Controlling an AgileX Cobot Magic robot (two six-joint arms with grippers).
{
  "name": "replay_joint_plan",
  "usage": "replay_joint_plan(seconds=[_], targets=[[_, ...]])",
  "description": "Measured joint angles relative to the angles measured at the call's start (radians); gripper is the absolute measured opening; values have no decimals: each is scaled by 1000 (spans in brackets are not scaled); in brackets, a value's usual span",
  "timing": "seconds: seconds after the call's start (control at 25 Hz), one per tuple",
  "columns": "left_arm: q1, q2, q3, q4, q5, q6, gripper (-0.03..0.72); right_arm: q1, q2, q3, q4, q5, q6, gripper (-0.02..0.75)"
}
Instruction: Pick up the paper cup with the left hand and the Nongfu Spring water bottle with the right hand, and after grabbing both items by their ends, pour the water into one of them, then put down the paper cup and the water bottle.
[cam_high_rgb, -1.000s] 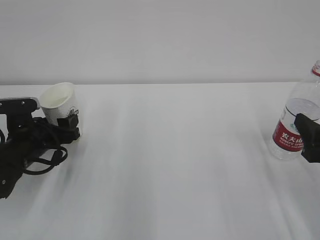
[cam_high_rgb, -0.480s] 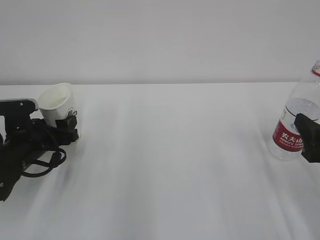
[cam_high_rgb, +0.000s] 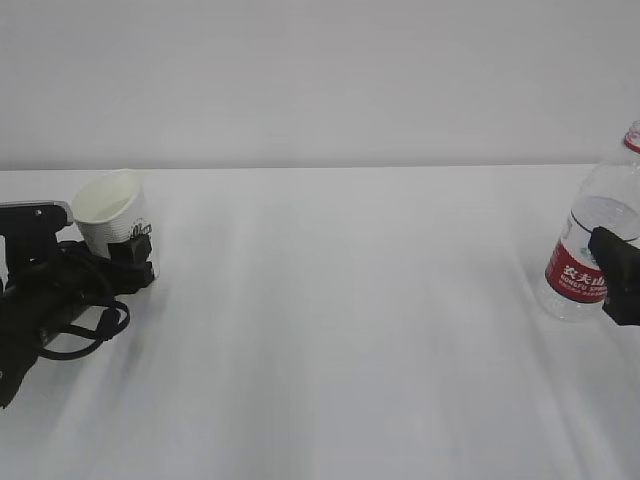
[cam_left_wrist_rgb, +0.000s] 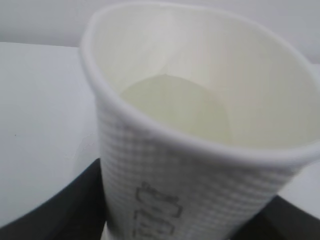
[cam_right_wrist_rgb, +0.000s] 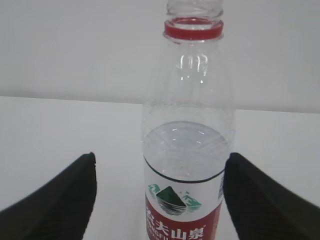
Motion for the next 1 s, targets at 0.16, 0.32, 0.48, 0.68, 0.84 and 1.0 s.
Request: replay_joint_plan(seconds=[0.16,0.32,0.48,0.68,0.84,1.0], targets=[[0,0,0,0,0,0,481,0,0,0,0,0,0,593],[0,0,0,0,0,0,515,0,0,0,0,0,0,593],[0,0,4,-2,2,0,556,0,0,0,0,0,0,592],[0,0,20,-2,-7,1,586,0,0,0,0,0,0,592],[0,-3,26,-2,-11,2,602,0,0,0,0,0,0,592],[0,-5,28,-4,-10,2,611,0,0,0,0,0,0,592]])
